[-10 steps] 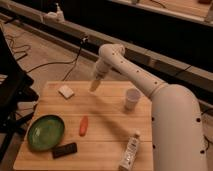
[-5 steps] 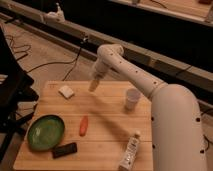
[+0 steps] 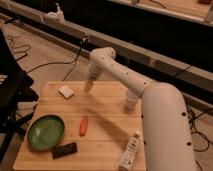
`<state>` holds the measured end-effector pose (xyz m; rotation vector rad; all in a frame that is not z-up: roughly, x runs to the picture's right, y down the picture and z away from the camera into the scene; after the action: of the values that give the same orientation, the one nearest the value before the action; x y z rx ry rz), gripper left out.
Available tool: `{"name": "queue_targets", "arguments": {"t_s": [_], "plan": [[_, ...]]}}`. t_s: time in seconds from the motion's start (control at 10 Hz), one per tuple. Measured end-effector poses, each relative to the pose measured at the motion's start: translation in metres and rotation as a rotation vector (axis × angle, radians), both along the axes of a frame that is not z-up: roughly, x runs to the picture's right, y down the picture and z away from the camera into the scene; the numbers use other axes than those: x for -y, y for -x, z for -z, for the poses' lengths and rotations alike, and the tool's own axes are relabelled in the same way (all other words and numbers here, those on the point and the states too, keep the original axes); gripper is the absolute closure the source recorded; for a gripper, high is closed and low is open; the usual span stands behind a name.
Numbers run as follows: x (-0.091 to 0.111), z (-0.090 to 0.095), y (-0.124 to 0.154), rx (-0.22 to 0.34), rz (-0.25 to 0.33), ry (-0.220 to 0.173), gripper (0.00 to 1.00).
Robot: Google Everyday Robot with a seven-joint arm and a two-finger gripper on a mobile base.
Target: Wipe the white sponge on the table
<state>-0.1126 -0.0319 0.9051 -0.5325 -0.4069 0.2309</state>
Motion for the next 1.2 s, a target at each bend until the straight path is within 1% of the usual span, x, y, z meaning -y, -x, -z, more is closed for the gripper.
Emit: {"name": "queue_targets", "arguments": {"t_s": [0.3,0.4,0.5,0.7,0.8,0.9,1.1,1.2], "plan": [[-0.002,-0.024,0.043,0.029,-0.040,-0.008,0.27],[-0.003,-0.034,0.064,0.050,-0.056,-0.006,0.27],[-0.005,-0.040,0.076,0.066,-0.065,-0.002,0.27],[-0.018,-0.057,0.107,0.099,-0.081,0.030,0.27],[-0.022,-0.061,0.115,0.106,-0.082,0.040,0.27],[-0.032,-0.068,0.125,0.112,-0.070,0.058,0.27],[-0.052,-0.081,0.141,0.115,-0.033,0.092,0.27],[-0.055,-0.088,0.144,0.107,-0.031,0.097,0.27]]}}
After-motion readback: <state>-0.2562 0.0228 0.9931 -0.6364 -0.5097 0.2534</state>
